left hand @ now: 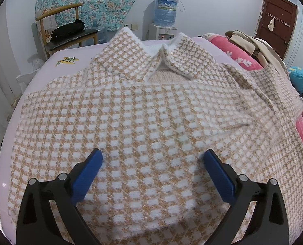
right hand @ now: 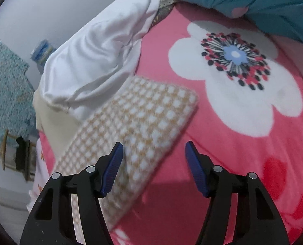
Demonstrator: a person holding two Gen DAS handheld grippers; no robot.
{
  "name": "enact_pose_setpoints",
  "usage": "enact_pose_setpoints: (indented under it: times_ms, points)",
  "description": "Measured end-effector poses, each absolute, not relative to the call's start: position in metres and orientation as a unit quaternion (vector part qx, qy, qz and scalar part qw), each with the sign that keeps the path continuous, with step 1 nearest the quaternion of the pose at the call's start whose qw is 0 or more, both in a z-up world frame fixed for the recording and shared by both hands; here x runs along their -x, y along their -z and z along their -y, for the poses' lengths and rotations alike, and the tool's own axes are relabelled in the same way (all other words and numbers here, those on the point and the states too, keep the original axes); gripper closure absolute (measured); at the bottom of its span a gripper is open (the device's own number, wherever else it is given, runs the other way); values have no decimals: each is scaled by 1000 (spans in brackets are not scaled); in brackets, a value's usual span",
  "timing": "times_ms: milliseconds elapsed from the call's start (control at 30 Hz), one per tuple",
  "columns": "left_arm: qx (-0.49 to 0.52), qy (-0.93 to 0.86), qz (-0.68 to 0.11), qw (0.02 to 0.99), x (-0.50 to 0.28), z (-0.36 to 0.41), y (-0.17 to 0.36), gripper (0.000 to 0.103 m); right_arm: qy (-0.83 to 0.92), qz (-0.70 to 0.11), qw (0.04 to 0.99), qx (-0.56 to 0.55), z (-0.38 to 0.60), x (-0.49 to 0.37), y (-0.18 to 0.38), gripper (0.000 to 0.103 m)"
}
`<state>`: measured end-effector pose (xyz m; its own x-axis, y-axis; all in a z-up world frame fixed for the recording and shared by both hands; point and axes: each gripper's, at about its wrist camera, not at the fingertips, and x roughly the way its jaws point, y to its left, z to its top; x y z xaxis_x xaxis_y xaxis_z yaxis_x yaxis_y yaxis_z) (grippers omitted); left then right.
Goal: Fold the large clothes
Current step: 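Move the right tool toward the sleeve lying on the pink blanket, then grasp the coat sleeve with the right tool and lift it over the body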
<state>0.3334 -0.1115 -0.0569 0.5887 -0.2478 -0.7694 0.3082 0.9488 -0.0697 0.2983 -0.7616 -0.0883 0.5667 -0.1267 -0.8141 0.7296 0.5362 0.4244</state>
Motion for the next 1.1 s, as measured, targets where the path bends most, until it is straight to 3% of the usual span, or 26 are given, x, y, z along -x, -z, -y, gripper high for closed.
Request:
enact_pose_setpoints:
  times_ms: [167,433,900,1100]
  points:
    - [-35,156,-426,890,-333,111,57,6,277,-371,789,-403,766,-307,100,48]
    - [-36,156,-426,890,-333,112,57,6,303,-346,819,-343,743,-303,69,86]
    - [-48,154,-426,890,-328,109,54,6,263,-248,918,-161,619,-273,-86,89]
    - [-18,159,-397,904,-302,82,17,6,211,-219,949,-84,535,-273,-134,89]
